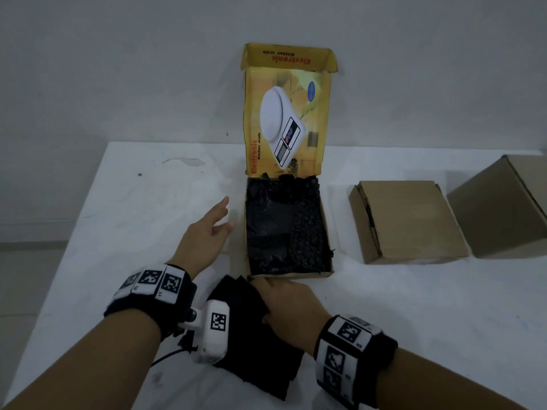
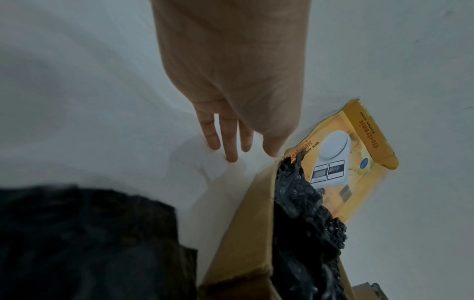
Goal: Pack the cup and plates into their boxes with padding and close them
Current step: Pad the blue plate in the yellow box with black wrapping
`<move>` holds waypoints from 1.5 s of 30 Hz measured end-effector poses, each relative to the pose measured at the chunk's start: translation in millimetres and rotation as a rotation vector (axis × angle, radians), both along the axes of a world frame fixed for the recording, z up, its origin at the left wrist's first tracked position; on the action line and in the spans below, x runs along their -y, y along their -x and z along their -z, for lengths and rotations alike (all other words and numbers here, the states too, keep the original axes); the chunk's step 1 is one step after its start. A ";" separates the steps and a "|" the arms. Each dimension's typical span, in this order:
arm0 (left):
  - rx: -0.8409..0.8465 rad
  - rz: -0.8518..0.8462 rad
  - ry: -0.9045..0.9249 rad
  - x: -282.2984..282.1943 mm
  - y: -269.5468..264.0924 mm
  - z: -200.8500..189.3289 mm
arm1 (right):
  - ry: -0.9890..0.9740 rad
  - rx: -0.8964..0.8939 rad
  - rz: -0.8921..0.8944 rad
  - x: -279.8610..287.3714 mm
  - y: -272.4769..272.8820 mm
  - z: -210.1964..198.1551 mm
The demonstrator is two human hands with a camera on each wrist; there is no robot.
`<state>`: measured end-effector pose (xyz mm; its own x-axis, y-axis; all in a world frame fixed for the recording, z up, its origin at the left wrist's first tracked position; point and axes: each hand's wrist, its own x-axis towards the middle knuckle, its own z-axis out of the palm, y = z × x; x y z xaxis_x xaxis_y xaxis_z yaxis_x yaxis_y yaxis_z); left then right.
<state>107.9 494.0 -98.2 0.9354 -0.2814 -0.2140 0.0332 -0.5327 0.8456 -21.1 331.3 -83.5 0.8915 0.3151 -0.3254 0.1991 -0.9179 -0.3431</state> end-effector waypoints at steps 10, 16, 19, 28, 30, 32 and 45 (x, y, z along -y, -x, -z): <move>-0.053 -0.099 0.082 -5.5 -12.5 7.8 | -0.628 -0.031 0.420 68.7 -59.5 -83.4; 0.004 -0.076 0.092 8.3 -7.6 10.2 | -0.700 -0.137 0.821 93.0 -96.0 -49.6; 0.022 -0.046 0.091 16.3 -2.9 6.3 | -0.525 -0.125 0.764 84.6 -96.5 -36.3; 0.167 0.080 0.014 26.1 0.7 12.4 | 0.243 0.140 0.067 70.5 -89.3 -10.7; 0.188 0.086 -0.019 27.9 0.8 12.7 | 0.242 0.088 0.039 67.2 -89.9 1.6; 0.212 0.119 -0.039 27.6 -1.5 15.8 | 0.241 0.031 0.034 63.2 -92.3 8.3; 0.088 -0.039 0.065 50.8 -45.7 -6.3 | 0.290 -0.049 -0.011 61.5 -94.3 12.5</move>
